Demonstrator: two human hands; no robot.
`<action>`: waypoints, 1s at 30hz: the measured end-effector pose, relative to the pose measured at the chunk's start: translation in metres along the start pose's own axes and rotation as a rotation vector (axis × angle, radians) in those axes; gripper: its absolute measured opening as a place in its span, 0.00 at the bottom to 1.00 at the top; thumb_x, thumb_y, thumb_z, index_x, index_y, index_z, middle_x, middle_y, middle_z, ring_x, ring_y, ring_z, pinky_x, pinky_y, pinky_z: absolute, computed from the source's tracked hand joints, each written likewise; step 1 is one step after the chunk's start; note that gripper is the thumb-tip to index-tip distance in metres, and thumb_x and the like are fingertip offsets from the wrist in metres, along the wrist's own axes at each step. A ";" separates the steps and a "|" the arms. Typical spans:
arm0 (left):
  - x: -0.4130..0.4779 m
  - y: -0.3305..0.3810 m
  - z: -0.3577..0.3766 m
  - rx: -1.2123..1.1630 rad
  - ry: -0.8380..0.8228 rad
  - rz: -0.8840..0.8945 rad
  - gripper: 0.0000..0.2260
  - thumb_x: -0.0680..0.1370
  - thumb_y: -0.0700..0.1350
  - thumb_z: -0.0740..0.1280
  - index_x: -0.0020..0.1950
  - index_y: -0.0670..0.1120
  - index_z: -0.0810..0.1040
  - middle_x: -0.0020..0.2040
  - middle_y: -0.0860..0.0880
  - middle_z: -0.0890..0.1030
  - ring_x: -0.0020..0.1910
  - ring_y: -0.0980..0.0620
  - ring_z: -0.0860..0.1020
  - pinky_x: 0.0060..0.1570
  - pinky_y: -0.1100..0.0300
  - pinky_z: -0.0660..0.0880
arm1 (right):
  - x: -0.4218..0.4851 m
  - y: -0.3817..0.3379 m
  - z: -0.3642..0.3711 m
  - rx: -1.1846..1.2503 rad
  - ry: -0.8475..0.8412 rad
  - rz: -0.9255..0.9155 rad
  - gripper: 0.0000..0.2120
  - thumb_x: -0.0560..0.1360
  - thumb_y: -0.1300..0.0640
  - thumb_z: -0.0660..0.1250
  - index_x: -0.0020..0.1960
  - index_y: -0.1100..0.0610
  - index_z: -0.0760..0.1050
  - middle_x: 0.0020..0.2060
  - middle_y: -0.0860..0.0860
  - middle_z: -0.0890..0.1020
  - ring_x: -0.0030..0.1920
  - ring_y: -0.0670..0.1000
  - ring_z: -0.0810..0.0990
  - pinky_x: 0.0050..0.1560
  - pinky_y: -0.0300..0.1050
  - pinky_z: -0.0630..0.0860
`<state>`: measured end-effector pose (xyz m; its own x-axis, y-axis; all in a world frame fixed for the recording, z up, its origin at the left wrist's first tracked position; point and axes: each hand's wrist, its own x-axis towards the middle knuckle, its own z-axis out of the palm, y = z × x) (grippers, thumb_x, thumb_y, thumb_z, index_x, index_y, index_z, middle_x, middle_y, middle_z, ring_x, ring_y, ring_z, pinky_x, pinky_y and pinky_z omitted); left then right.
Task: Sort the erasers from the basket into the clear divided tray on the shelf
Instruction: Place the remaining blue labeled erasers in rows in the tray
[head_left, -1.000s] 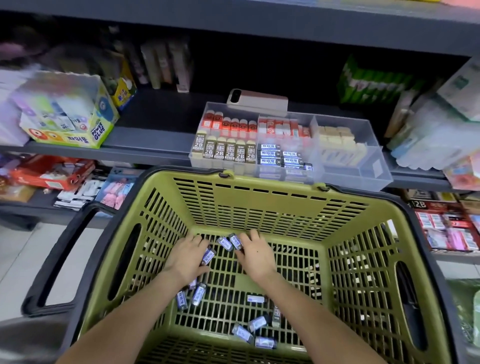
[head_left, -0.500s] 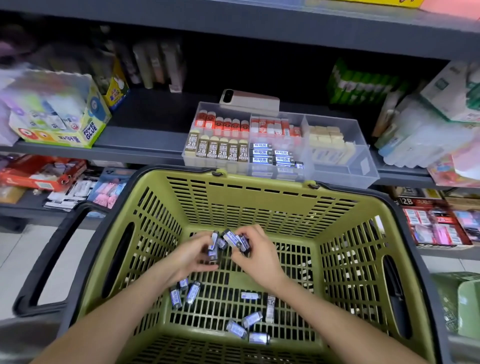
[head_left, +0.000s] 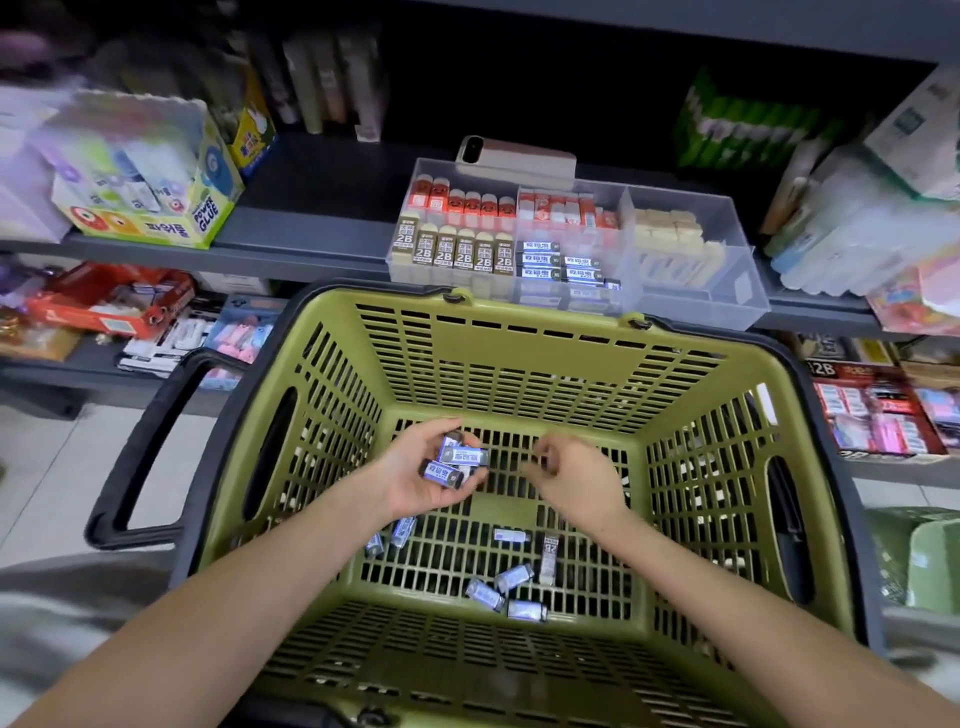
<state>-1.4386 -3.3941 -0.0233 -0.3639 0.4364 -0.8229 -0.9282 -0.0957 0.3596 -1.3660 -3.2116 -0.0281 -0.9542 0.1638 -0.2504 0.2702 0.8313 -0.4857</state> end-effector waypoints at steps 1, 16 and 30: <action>-0.001 0.000 -0.003 0.011 -0.006 -0.014 0.12 0.75 0.48 0.68 0.44 0.38 0.79 0.38 0.37 0.83 0.32 0.42 0.82 0.27 0.59 0.78 | -0.004 0.009 0.006 -0.176 -0.128 0.043 0.18 0.74 0.44 0.66 0.61 0.51 0.72 0.40 0.45 0.76 0.31 0.43 0.75 0.26 0.35 0.72; 0.006 0.000 -0.026 0.034 -0.056 -0.016 0.11 0.72 0.47 0.70 0.44 0.39 0.83 0.46 0.39 0.82 0.41 0.42 0.82 0.36 0.54 0.80 | -0.012 0.041 0.061 -0.288 -0.435 -0.596 0.14 0.74 0.51 0.67 0.59 0.52 0.75 0.54 0.48 0.73 0.57 0.46 0.71 0.64 0.45 0.70; 0.008 -0.008 -0.018 -0.004 -0.143 -0.168 0.16 0.70 0.52 0.70 0.39 0.38 0.81 0.35 0.42 0.79 0.31 0.47 0.78 0.27 0.59 0.78 | -0.008 -0.037 0.012 0.191 0.058 -0.534 0.17 0.72 0.54 0.71 0.60 0.54 0.77 0.54 0.48 0.78 0.55 0.45 0.74 0.59 0.38 0.68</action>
<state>-1.4357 -3.4057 -0.0401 -0.1900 0.5688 -0.8002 -0.9751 -0.0144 0.2213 -1.3672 -3.2501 -0.0182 -0.9689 -0.2190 0.1152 -0.2379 0.6967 -0.6767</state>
